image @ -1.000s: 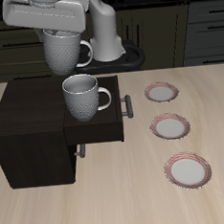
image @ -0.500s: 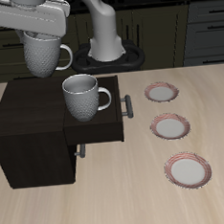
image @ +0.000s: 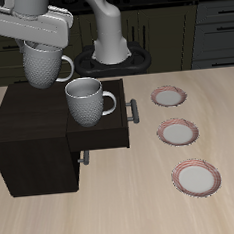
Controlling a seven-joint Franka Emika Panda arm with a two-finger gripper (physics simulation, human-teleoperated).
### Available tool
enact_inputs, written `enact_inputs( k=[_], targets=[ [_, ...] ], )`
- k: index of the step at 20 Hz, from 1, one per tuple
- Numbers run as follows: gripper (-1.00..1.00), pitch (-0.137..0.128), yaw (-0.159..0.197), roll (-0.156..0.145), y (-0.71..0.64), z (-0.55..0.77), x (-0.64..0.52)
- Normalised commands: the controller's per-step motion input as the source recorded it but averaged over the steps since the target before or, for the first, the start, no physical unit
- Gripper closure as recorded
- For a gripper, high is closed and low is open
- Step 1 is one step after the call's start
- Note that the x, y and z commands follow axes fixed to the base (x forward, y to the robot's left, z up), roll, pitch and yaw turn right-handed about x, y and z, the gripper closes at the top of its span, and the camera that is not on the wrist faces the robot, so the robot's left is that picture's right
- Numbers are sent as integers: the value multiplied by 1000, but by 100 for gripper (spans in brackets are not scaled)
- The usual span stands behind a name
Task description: Place the porcelain mug that is on the plate onto the top of the cabinet
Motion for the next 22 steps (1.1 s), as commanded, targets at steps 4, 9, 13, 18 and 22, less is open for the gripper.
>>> enact_inputs(
  k=[4, 9, 13, 18, 22],
  targets=[
    [100, 49, -63, -126, -172, -217, 129],
    [100, 30, 3, -117, -102, -259, 120],
    [-100, 37, 17, 22, 156, -120, 70],
    [-100, 14, -15, -6, 172, -2, 56],
    [-100, -18, 19, 11, 316, 154, -119]
  ],
)
